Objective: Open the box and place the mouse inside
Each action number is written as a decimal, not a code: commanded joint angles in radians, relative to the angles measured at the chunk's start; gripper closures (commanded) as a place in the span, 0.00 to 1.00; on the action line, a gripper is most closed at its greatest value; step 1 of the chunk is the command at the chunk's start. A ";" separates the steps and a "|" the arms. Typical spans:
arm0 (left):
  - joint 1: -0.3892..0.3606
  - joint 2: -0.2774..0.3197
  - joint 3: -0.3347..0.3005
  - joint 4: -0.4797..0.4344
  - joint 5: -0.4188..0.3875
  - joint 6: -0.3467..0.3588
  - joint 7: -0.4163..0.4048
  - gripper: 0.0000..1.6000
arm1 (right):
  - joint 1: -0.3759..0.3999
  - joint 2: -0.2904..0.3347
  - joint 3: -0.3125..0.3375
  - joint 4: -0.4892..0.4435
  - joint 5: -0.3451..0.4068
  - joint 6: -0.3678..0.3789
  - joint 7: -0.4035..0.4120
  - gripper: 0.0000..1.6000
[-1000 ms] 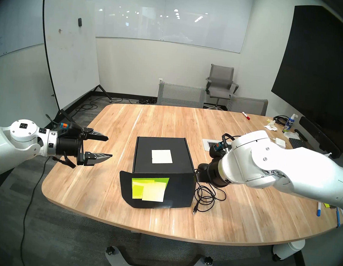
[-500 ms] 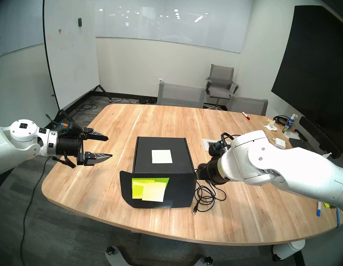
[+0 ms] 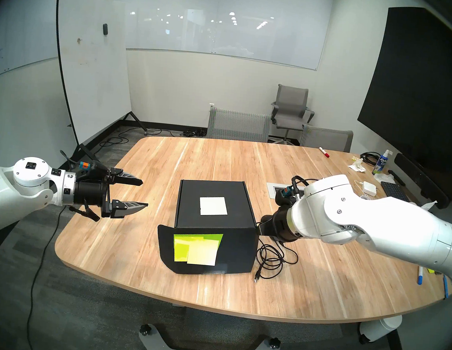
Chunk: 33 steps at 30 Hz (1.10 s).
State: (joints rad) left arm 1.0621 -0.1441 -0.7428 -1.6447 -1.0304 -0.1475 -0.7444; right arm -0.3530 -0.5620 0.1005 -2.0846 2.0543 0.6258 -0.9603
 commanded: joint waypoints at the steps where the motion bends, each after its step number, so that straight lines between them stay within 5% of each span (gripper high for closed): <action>1: -0.013 0.002 -0.013 0.000 -0.006 -0.007 -0.001 0.00 | -0.011 0.020 -0.007 -0.001 0.012 -0.012 -0.015 1.00; 23: -0.015 0.002 -0.010 0.000 -0.006 -0.007 -0.001 0.00 | -0.001 0.020 -0.034 0.007 0.105 0.040 -0.177 1.00; 33: -0.016 0.002 -0.009 0.000 -0.006 -0.007 0.000 0.00 | -0.014 0.039 -0.011 0.002 -0.008 0.027 -0.057 1.00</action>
State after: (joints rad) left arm 1.0592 -0.1436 -0.7393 -1.6448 -1.0311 -0.1481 -0.7443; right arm -0.3734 -0.5363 0.0640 -2.0709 2.1045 0.6701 -1.0928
